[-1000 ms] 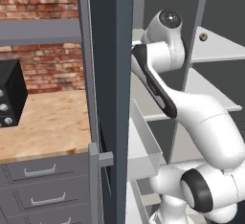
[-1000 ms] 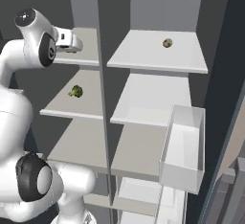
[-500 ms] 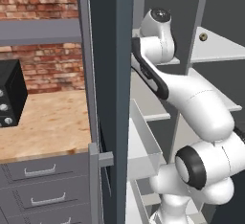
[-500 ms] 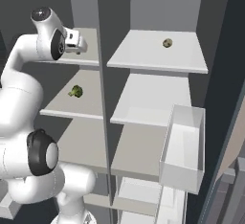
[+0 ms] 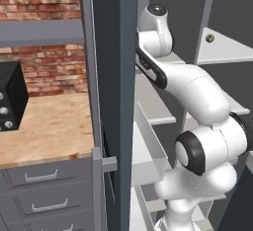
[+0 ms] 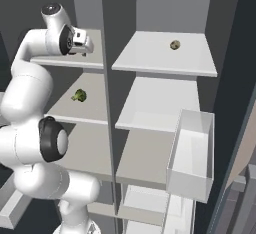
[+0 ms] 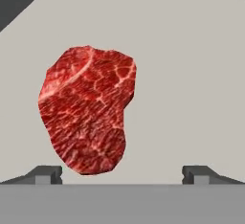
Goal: Pick up the frozen steak from the freezer, place it on any shelf in the fridge, and close the fridge and freezer doors when done.
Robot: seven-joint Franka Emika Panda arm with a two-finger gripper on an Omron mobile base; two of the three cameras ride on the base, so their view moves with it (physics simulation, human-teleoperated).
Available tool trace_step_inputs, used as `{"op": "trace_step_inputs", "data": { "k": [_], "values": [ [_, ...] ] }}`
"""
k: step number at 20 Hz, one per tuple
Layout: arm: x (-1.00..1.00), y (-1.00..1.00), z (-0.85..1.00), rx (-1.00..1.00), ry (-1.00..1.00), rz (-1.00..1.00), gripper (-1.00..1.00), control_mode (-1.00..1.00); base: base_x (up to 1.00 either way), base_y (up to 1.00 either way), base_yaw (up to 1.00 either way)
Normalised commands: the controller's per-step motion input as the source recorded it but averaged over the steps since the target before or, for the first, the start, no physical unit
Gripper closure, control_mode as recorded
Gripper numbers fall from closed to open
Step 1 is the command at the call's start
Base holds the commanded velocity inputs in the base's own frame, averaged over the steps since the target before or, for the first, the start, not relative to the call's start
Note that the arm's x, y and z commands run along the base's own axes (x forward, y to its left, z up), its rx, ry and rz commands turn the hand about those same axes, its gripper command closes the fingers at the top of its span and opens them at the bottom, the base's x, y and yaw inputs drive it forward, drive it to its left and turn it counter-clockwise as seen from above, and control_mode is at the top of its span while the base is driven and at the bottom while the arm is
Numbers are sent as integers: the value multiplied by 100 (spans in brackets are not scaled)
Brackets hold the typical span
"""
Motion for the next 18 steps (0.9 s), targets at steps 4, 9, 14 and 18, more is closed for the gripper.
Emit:
{"op": "trace_step_inputs", "data": {
  "k": [4, 9, 14, 18],
  "values": [
    [46, 1, -40, 0, 0, 1, -100, -100, 0, 0, 0],
    [40, 4, -48, 0, 0, 2, -100, -100, 0, 0, 0],
    [27, 0, -53, 0, 0, 2, 100, -100, 0, 0, 0],
    [3, 0, -42, 0, -6, 1, 100, -100, 0, 0, 0]
  ]
}}
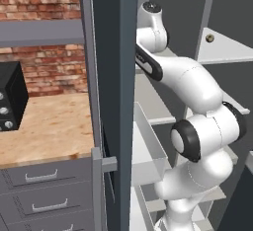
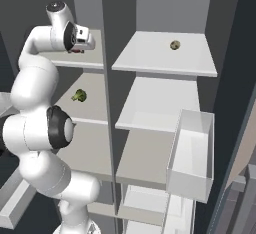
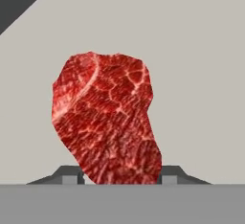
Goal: Pick up the frozen steak from the freezer, place it on any shelf in the fridge, and close the fridge and freezer doors when done.
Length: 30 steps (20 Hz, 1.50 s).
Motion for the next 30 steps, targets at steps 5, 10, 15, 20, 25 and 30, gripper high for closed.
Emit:
{"op": "trace_step_inputs", "data": {
  "k": [5, 10, 15, 20, 25, 30],
  "values": [
    [0, 0, -23, 0, -12, 0, 100, -100, 0, 0, 0],
    [-34, 0, -4, 0, -13, 0, 100, -100, 0, 0, 0],
    [-90, 0, 12, 0, -27, 0, 100, -100, 0, 0, 0],
    [-100, -2, 53, 1, -22, 0, 100, -100, 0, 0, 0],
    [-100, -17, 58, 10, -8, 0, 100, -100, 0, 0, 0],
    [-100, -24, 51, 15, 0, 0, 100, -100, 0, 0, 0]
  ]
}}
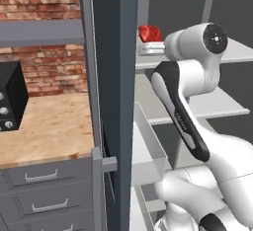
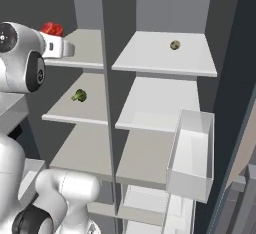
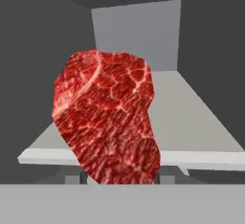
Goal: Pick up the frozen steak from the freezer, place it on any shelf in the fridge, and close the fridge and freezer doors when done.
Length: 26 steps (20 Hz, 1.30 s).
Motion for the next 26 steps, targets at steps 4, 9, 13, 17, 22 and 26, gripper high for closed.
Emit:
{"op": "trace_step_inputs", "data": {
  "k": [4, 9, 13, 17, 22, 26],
  "values": [
    [-100, -11, 14, 10, 0, -3, 100, -100, 0, 0, 0],
    [-100, -14, -2, 2, 2, -5, 100, -100, 0, 0, 0],
    [-100, -14, -14, 0, 12, -6, 100, -100, 0, 0, 0],
    [-100, -22, -14, 0, 19, -7, 100, -100, 0, 0, 0],
    [-100, -41, -7, 2, 28, -8, 100, -100, 0, 0, 0],
    [-100, -94, 0, 10, 25, -11, 100, -100, 0, 0, 0]
  ]
}}
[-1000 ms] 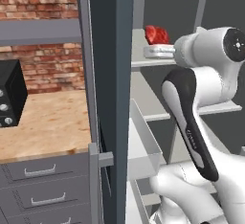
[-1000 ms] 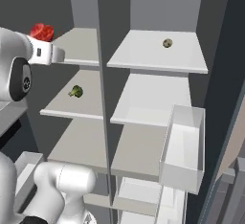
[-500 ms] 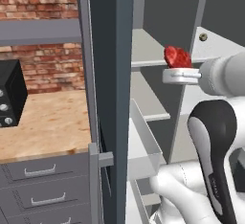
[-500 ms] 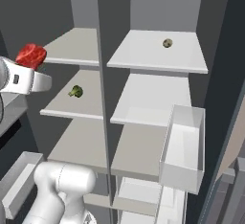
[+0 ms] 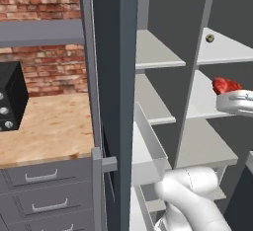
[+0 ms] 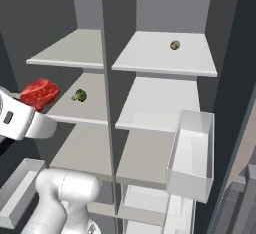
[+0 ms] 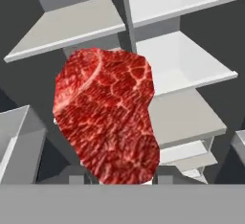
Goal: Pick up the frozen steak from the freezer, place it on any shelf in the fridge, and close the fridge and freezer doors when done.
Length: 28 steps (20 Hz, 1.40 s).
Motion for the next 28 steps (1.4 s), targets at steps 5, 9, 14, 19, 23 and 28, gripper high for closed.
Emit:
{"op": "trace_step_inputs", "data": {
  "k": [5, 9, 14, 19, 23, 28],
  "values": [
    [-27, -100, 1, 1, 9, -14, 100, -100, 0, 0, 0],
    [31, -100, 0, 0, 1, -5, 100, -100, 0, 0, 0],
    [91, -83, -2, 0, 0, 1, 100, -100, 0, 0, 0],
    [100, -60, -32, -4, 0, 7, 100, -100, 0, 0, 0],
    [100, -56, -1, -1, 0, 6, 100, -100, 0, 0, 0],
    [100, -52, 4, 0, 0, 6, 100, -100, 0, 0, 0]
  ]
}}
